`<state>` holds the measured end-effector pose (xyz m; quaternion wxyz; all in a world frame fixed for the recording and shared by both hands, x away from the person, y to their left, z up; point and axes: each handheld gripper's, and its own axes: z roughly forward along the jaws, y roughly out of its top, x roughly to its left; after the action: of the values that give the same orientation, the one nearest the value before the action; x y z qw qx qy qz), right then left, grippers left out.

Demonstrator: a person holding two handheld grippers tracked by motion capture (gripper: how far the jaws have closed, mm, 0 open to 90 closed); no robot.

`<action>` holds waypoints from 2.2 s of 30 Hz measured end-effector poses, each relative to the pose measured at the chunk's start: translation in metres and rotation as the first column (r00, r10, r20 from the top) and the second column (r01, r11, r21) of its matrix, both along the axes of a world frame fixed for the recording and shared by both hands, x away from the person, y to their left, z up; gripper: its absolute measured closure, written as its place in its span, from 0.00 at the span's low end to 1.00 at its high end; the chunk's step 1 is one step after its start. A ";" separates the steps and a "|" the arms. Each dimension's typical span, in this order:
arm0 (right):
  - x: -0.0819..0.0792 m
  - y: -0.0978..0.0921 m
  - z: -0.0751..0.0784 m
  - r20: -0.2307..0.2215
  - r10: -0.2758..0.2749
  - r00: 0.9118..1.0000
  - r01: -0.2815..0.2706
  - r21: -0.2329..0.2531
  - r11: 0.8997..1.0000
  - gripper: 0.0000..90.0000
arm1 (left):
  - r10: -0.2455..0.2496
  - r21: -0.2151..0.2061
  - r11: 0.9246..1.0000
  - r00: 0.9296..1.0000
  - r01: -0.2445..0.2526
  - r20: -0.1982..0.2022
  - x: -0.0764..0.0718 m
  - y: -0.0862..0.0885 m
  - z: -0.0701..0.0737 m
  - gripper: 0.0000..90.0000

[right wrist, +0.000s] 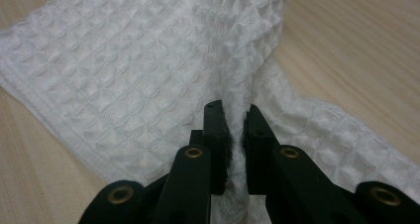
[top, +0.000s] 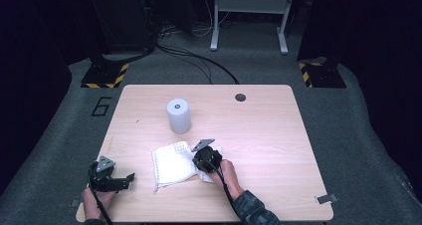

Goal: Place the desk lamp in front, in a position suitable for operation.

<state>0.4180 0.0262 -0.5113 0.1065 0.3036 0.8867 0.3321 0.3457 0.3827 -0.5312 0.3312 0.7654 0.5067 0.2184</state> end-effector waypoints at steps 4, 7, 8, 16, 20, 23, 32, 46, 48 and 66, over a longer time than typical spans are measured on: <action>-0.001 -0.003 0.001 0.013 0.018 1.000 -0.018 0.010 1.000 0.94 | 0.000 0.000 1.000 1.000 0.000 0.000 0.000 0.000 0.000 0.06; -0.004 -0.005 0.005 0.043 0.035 0.998 -0.036 0.026 0.999 0.94 | 0.000 0.000 1.000 1.000 0.000 0.000 0.000 0.000 0.000 0.06; -0.006 -0.006 0.008 0.042 0.037 0.998 -0.038 0.024 0.999 0.94 | 0.000 0.000 1.000 1.000 0.000 0.000 0.000 0.000 0.000 0.06; -0.017 -0.016 0.029 0.092 0.039 0.995 -0.047 0.090 0.995 0.94 | -0.001 0.000 1.000 1.000 0.001 0.000 0.000 0.000 0.000 0.06; -0.021 -0.023 0.040 0.103 0.021 0.994 -0.034 0.121 0.992 0.94 | 0.000 0.000 1.000 1.000 0.000 0.000 0.000 0.000 0.000 0.06; -0.023 -0.031 0.048 0.122 0.016 0.992 -0.032 0.137 0.990 0.94 | 0.000 0.000 1.000 1.000 0.000 0.000 0.000 0.000 0.000 0.06; -0.035 -0.053 0.071 0.169 -0.029 0.985 -0.003 0.184 0.983 0.94 | 0.000 0.000 1.000 1.000 0.000 0.000 0.000 0.000 0.000 0.06; -0.043 -0.086 0.095 0.217 -0.090 0.972 0.042 0.219 0.975 0.94 | 0.001 -0.001 1.000 1.000 -0.001 0.000 0.000 0.000 0.000 0.06; -0.043 -0.091 0.097 0.220 -0.105 0.970 0.054 0.225 0.973 0.94 | 0.001 0.000 1.000 1.000 -0.001 0.000 0.000 0.000 0.000 0.06; -0.049 -0.143 0.123 0.290 -0.228 0.929 0.147 0.277 0.950 0.94 | 0.004 -0.003 1.000 1.000 -0.004 0.002 0.000 0.000 0.000 0.06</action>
<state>0.3687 -0.1165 -0.3880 0.2403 0.3409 0.7754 0.4741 0.3457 0.3825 -0.5313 0.3324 0.7636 0.5083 0.2192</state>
